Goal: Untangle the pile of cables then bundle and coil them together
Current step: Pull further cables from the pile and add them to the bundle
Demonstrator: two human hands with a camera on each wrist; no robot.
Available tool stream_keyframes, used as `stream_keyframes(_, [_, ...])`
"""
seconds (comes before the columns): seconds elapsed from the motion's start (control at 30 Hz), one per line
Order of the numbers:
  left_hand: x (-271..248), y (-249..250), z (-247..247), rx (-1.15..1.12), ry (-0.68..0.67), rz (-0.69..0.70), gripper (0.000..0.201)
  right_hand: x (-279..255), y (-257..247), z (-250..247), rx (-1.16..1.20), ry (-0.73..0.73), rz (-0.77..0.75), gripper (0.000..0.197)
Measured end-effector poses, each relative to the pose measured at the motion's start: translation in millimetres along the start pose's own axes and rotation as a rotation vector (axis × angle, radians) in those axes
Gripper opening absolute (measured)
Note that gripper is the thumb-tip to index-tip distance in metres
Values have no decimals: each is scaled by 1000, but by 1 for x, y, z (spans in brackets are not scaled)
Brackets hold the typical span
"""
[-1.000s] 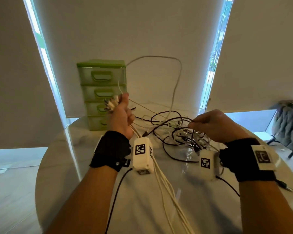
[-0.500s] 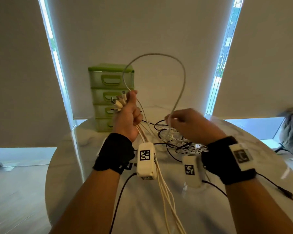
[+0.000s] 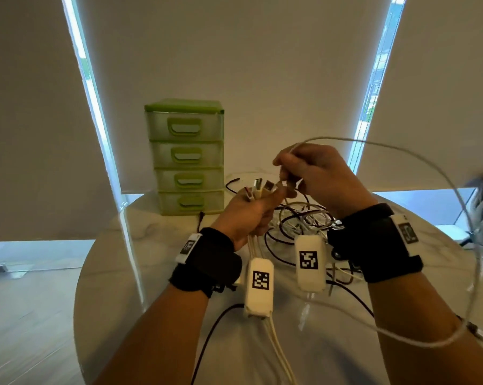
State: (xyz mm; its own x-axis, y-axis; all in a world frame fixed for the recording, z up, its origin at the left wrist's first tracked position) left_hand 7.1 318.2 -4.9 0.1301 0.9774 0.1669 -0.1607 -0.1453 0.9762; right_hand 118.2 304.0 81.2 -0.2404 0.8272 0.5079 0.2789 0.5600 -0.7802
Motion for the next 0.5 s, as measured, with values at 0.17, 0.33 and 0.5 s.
stream_keyframes(0.17, [5,-3,-22,2,337,25,19,2,19,13,-309,-217,68,33])
stream_keyframes(0.33, [6,5,-55,-169,529,44,17,-9,49,0,-651,-421,271,13])
stream_keyframes(0.5, [1,4,-79,-310,751,30,13,-1,55,-56,-530,-186,262,18])
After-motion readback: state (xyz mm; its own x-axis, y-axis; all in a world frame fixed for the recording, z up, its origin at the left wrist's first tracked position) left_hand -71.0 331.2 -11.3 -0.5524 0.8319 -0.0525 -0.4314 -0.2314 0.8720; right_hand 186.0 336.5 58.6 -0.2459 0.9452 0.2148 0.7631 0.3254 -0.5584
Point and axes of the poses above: each hand's wrist, its own x-axis towards the middle knuckle, its own z-axis out of the palm, y = z × x, the point moved 6 cm from there along x, towards the middle knuckle, and after that the axes turned 3 degrees about y, right-handed, at the moved point
